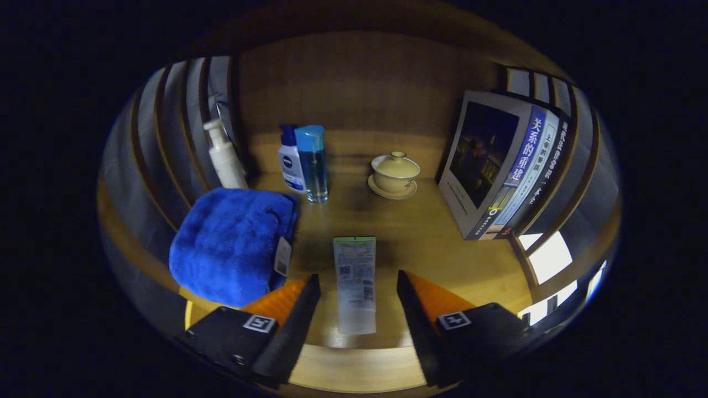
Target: Pull open the drawer, take out the items inside it, and place them on the countertop above the cabinet.
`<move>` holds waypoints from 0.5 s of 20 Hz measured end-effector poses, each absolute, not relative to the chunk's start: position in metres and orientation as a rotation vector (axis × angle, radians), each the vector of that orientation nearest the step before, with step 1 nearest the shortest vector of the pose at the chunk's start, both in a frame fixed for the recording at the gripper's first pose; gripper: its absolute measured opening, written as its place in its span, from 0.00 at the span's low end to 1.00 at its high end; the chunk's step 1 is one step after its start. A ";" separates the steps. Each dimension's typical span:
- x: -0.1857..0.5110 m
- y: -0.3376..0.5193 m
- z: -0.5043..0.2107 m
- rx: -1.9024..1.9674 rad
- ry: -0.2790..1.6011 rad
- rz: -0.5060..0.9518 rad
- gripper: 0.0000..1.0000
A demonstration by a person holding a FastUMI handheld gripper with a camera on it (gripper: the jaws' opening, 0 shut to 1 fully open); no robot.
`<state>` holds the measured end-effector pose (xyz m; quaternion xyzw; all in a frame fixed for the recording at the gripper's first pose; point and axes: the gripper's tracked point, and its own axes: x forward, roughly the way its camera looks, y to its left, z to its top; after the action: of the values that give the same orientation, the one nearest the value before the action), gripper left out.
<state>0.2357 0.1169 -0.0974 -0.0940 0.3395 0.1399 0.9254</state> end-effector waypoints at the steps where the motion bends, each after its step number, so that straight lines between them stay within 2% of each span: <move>1: 0.227 0.114 -0.093 -0.182 0.672 0.292 0.92; 3: 0.212 0.104 -0.080 -0.183 0.615 0.295 1.00; 10: 0.150 0.062 -0.055 -0.116 0.452 0.293 1.00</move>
<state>0.1505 0.0616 -0.0545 -0.0571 0.2231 0.1445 0.9623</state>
